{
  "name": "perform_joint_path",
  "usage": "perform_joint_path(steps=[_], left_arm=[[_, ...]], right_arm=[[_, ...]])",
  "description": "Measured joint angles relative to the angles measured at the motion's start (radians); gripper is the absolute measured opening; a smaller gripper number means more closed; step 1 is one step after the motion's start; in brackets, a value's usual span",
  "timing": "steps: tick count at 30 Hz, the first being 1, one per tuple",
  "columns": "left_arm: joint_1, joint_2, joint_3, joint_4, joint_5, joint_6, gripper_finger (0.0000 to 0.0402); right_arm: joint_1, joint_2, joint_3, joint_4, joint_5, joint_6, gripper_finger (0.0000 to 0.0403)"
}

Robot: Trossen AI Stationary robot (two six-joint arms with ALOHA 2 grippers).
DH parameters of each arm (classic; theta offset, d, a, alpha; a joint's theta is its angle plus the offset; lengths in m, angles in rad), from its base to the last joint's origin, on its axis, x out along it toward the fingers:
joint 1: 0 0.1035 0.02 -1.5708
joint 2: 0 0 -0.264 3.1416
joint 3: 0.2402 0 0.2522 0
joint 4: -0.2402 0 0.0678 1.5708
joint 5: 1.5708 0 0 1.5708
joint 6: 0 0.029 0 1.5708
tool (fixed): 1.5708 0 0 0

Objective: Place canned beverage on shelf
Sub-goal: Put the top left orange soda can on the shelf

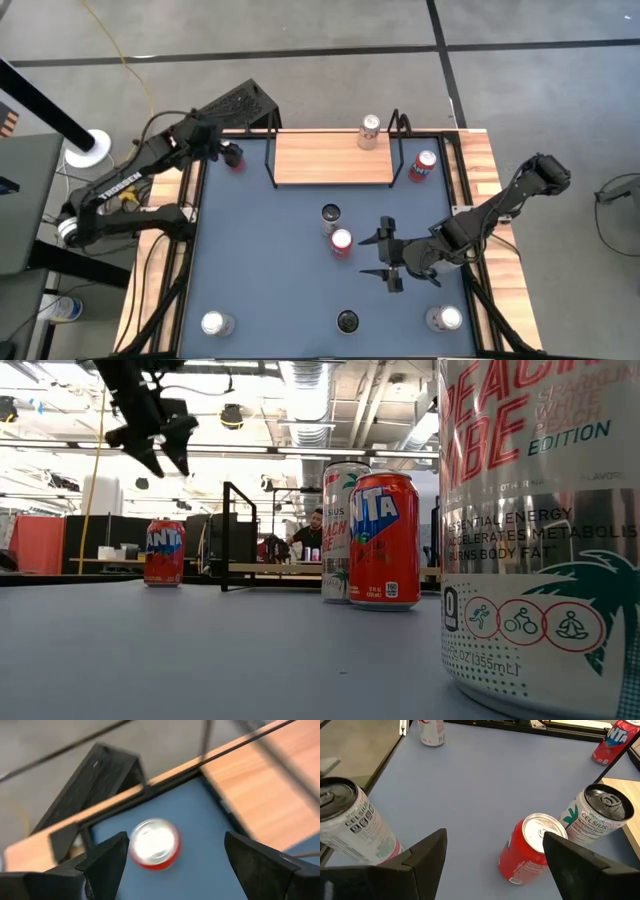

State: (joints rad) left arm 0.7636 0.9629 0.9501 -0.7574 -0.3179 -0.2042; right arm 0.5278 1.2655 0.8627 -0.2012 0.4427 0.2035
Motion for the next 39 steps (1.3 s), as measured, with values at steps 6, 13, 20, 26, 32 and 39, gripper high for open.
perform_joint_path(steps=[6, 13, 20, 26, 32, 39], left_arm=[[0.083, 0.106, 0.0, -0.015, 0.005, 0.057, 0.0318], [0.109, 0.213, 0.0, 0.007, 0.022, 0.08, 0.0318], [0.114, 0.28, 0.0, 0.009, 0.026, 0.096, 0.0318], [0.114, 0.321, -0.001, 0.018, 0.026, 0.107, 0.0318], [0.117, 0.363, -0.001, 0.018, 0.025, 0.118, 0.0318], [0.118, 0.388, 0.0, 0.033, 0.022, 0.144, 0.0318]], right_arm=[[0.0, 0.0, 0.0, -0.008, 0.0, 0.009, 0.0317], [0.0, 0.0, 0.0, -0.008, 0.0, 0.009, 0.0317], [0.0, 0.0, 0.0, -0.018, 0.0, 0.009, 0.0317], [0.0, 0.0, 0.0, -0.027, 0.0, 0.009, 0.0317], [0.0, 0.0, 0.0, -0.027, 0.0, 0.009, 0.0317], [0.0, 0.0, 0.0, -0.027, 0.0, 0.009, 0.0317]])
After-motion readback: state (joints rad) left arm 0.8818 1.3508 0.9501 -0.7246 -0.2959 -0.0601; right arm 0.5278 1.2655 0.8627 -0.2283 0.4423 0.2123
